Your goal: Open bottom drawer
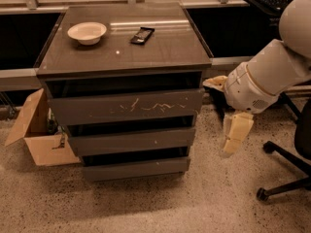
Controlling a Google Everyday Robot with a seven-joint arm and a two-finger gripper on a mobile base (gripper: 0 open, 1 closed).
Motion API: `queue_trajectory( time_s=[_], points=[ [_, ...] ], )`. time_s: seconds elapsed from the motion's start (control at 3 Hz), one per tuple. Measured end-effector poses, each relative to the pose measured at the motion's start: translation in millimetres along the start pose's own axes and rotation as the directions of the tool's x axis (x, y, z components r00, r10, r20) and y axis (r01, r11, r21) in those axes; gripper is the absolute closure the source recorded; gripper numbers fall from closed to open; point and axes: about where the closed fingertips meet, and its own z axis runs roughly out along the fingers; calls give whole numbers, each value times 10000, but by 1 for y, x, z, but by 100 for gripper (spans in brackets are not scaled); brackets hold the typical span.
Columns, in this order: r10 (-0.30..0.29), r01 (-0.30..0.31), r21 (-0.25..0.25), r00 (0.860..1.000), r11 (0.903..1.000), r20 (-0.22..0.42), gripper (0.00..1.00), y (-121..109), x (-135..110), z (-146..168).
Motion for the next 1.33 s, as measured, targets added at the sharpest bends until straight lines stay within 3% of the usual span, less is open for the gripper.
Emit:
queue_trajectory(
  time_s=[0.67,1.0,1.33],
  points=[
    [-80,98,-401,9989,9991,456,0,2,3,27],
    [-477,556,-1349,9970,9893,607,0,18,11,110],
    [-598,733,-2101,9958,9749,698,0,36,20,173]
  ],
)
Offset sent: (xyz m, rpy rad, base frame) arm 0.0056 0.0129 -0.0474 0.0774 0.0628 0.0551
